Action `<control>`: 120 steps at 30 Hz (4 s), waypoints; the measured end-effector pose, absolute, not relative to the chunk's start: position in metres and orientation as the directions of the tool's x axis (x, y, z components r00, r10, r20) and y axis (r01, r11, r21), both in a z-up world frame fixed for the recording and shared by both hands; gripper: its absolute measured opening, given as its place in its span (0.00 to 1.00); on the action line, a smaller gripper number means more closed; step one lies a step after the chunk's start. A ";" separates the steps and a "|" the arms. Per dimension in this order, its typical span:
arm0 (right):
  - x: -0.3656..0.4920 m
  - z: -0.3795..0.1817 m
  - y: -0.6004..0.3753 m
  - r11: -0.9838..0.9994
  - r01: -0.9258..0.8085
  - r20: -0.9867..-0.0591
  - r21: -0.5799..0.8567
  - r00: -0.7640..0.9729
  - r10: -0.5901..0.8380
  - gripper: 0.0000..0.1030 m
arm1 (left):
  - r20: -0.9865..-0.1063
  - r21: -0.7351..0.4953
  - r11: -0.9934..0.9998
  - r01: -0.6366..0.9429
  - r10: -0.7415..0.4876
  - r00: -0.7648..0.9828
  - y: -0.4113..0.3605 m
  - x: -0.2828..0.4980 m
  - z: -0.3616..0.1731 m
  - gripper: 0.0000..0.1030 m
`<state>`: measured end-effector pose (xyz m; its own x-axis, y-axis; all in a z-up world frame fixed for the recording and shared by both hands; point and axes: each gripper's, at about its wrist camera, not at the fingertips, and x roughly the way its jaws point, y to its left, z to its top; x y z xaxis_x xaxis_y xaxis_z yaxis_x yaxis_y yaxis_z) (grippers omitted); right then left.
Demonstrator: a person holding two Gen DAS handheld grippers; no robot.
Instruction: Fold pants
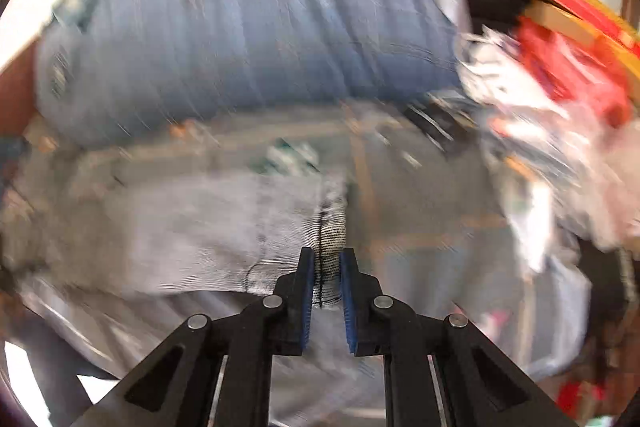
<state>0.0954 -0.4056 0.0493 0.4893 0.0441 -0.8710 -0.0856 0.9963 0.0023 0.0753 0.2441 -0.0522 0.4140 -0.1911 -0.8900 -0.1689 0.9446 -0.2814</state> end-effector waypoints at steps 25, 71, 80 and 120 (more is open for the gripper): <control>0.063 -0.021 -0.426 0.770 0.268 -0.758 0.579 0.524 0.388 0.71 | -0.815 -0.278 0.949 -0.150 -0.150 0.560 0.180 0.037 0.002 0.29; 0.035 -0.031 -0.420 0.612 0.304 -0.638 0.730 0.624 0.451 0.60 | -0.740 -0.616 0.682 -0.394 -0.329 0.587 0.167 0.036 -0.045 0.36; 0.054 -0.043 -0.431 0.588 0.368 -0.666 0.720 0.604 0.438 0.60 | -0.724 -0.635 0.641 -0.431 -0.299 0.621 0.162 0.032 -0.039 0.48; 0.064 -0.010 -0.400 0.811 0.199 -0.741 0.551 0.564 0.365 0.59 | -0.774 -0.225 0.930 -0.290 0.010 0.633 0.165 0.068 0.019 0.50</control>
